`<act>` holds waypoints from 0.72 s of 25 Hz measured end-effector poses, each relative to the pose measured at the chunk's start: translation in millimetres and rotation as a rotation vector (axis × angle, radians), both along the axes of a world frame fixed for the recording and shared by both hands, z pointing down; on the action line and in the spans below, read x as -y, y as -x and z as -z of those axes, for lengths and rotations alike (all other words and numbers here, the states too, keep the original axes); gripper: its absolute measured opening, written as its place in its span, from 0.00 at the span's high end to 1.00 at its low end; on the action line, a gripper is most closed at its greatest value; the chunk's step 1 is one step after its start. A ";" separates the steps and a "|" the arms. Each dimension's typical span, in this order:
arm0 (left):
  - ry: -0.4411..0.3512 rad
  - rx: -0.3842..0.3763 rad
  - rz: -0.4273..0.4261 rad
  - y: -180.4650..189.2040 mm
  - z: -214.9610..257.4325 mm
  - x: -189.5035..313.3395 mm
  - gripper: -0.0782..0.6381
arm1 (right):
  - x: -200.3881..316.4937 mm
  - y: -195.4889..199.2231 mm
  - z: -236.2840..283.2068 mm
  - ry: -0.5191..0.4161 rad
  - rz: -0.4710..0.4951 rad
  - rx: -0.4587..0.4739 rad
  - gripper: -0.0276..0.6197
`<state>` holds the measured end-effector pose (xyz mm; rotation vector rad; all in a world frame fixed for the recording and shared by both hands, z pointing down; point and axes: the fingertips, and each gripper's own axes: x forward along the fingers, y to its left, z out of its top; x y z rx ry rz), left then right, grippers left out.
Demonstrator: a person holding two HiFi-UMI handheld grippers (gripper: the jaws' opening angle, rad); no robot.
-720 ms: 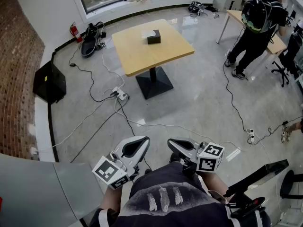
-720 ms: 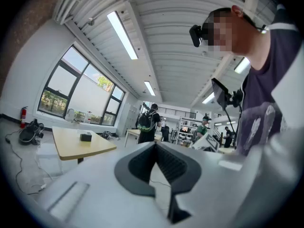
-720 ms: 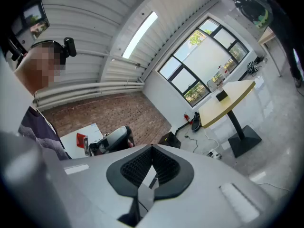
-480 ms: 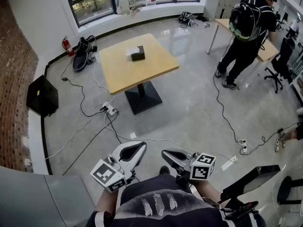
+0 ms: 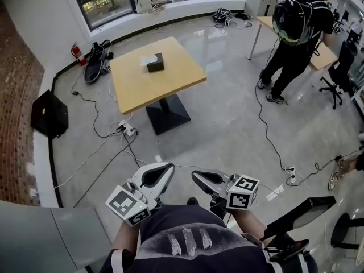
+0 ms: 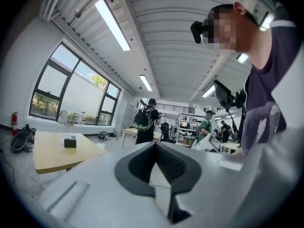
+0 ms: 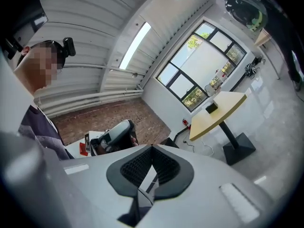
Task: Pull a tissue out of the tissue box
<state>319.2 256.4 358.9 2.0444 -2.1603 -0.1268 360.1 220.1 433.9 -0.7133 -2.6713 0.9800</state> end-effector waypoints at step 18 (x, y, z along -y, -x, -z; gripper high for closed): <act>-0.037 -0.104 -0.043 112.5 -28.7 25.4 0.89 | 26.7 106.4 -14.7 -0.015 -0.048 -0.067 0.96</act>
